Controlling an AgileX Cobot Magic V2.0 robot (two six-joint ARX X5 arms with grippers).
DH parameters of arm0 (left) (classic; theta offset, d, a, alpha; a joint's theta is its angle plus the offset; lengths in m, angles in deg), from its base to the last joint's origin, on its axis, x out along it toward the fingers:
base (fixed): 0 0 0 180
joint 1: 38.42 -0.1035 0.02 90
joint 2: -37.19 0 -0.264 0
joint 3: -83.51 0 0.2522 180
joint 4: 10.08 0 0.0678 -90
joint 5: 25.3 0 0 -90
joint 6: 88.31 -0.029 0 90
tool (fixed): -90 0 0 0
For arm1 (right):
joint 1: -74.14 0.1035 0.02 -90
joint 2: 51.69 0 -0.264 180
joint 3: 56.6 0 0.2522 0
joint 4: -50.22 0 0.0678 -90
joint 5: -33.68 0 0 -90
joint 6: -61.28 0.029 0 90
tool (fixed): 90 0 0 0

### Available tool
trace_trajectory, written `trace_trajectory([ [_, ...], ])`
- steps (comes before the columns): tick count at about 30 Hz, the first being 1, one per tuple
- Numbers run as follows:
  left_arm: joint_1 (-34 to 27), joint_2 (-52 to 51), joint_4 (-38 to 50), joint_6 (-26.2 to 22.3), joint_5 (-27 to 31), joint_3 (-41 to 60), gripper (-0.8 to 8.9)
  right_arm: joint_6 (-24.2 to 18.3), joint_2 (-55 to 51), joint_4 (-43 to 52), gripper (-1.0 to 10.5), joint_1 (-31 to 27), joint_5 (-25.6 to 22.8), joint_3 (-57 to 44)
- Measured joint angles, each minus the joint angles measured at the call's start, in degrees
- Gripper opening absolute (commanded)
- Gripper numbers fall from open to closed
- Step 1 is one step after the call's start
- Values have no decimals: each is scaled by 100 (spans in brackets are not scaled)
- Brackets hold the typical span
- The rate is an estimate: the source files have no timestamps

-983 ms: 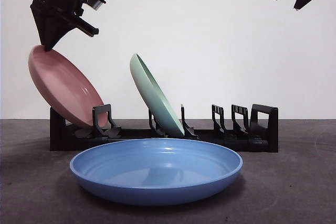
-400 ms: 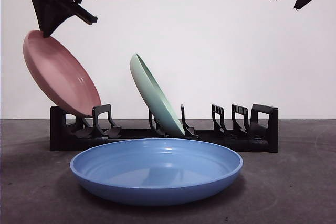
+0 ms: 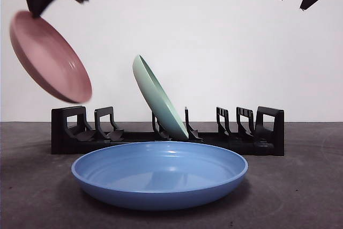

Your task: Place the plate

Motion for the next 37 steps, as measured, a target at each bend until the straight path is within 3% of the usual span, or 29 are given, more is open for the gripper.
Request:
trace_trajectory([
  [17, -251, -868, -83, 348, -1574, -2, 6, 0, 0, -140, 246, 0, -2, 0],
  [22, -256, -1165, -87, 378, -1751, 125, 6, 0, 0, -177, 246, 0, -2, 0],
  [28, -291, -1733, -87, 393, -1803, 846, 6, 0, 0, -208, 246, 0, -2, 0],
  [37, -299, -2975, -90, 634, -2559, 2859, 7, 0, 0, -208, 246, 0, -2, 0],
])
